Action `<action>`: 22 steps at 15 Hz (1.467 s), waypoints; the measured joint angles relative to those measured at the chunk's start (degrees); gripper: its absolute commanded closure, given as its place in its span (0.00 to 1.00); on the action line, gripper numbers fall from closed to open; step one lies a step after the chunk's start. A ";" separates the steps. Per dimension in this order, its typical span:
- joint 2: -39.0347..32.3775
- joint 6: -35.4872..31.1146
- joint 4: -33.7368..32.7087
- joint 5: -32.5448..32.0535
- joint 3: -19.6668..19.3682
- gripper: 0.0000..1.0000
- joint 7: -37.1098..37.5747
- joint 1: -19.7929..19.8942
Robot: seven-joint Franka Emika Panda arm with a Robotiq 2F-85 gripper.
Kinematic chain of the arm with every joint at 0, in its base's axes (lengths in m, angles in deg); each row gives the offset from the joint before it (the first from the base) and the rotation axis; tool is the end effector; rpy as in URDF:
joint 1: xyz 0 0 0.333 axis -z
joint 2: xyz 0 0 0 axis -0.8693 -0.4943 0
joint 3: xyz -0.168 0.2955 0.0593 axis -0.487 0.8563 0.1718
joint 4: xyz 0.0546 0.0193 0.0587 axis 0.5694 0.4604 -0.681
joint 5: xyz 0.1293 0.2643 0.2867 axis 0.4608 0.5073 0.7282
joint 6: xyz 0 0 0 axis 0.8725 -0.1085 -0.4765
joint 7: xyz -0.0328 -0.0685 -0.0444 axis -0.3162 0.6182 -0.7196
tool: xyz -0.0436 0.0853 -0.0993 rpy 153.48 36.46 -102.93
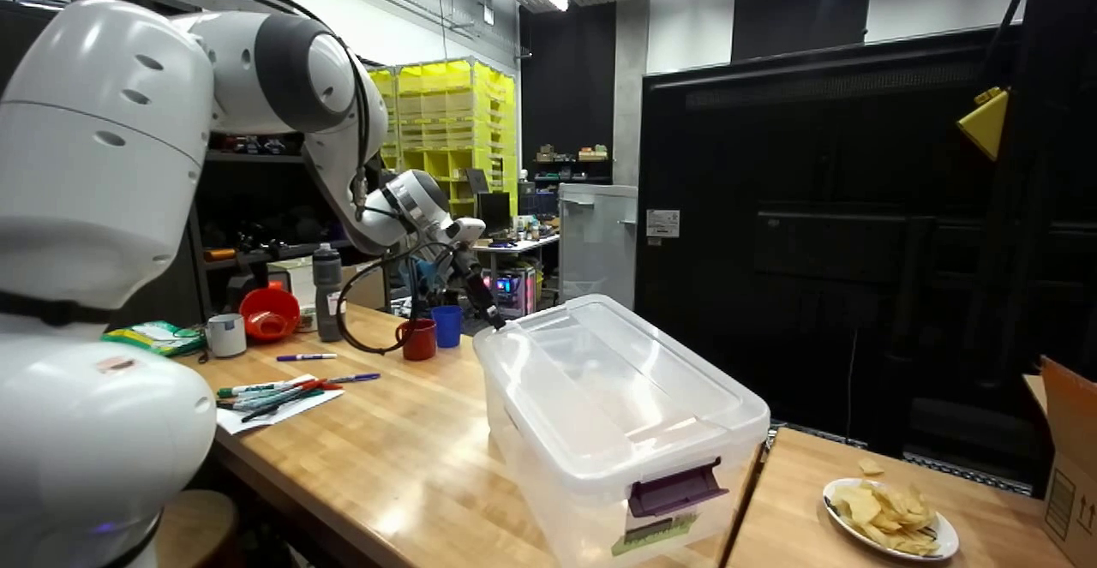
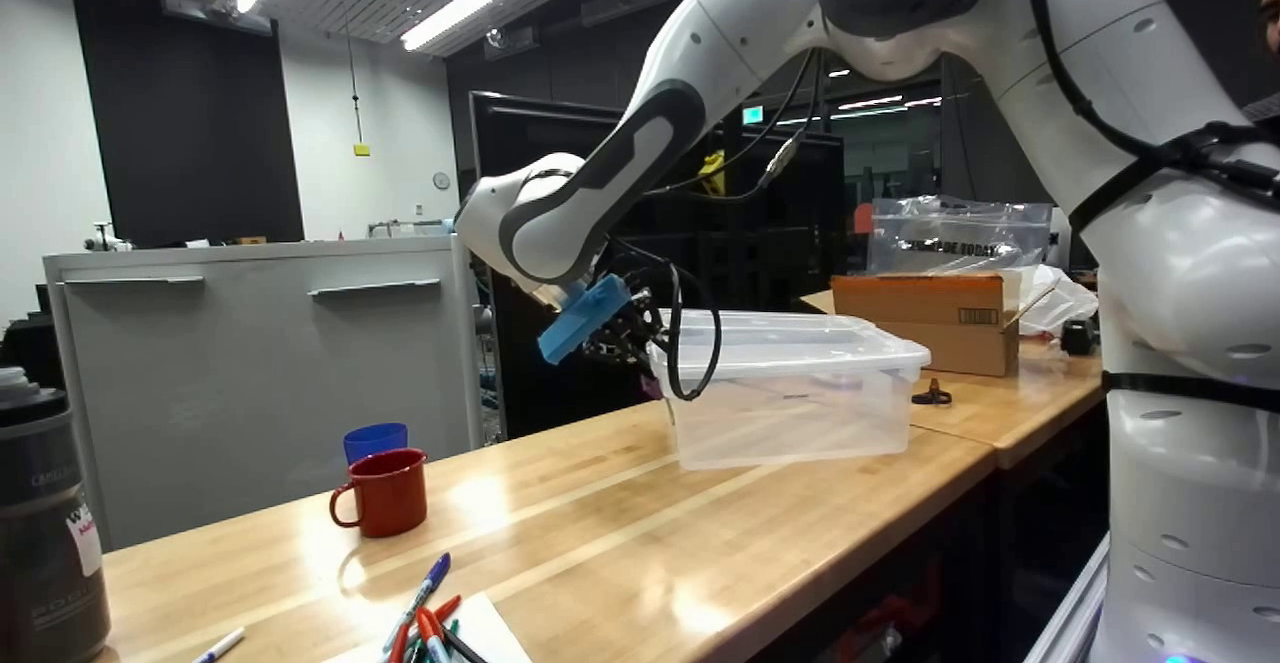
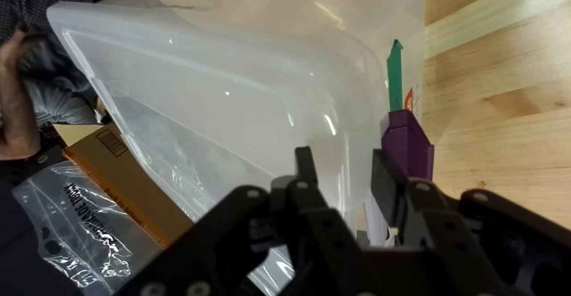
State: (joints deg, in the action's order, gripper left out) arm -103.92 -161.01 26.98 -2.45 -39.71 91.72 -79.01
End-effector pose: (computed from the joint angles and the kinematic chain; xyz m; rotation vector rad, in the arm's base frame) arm 0.6161 0.1550 0.3417 2.1537 -0.8701 0.2764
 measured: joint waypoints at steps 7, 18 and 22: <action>2.61 2.28 0.03 -1.69 0.42 0.91 1.42 -0.27; 10.92 3.53 2.00 -4.18 2.57 0.91 5.66 -0.25; 19.65 4.44 6.46 -6.42 5.23 0.91 9.43 -0.25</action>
State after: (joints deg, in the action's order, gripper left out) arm -84.28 -156.56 33.44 -8.87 -34.48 101.15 -79.25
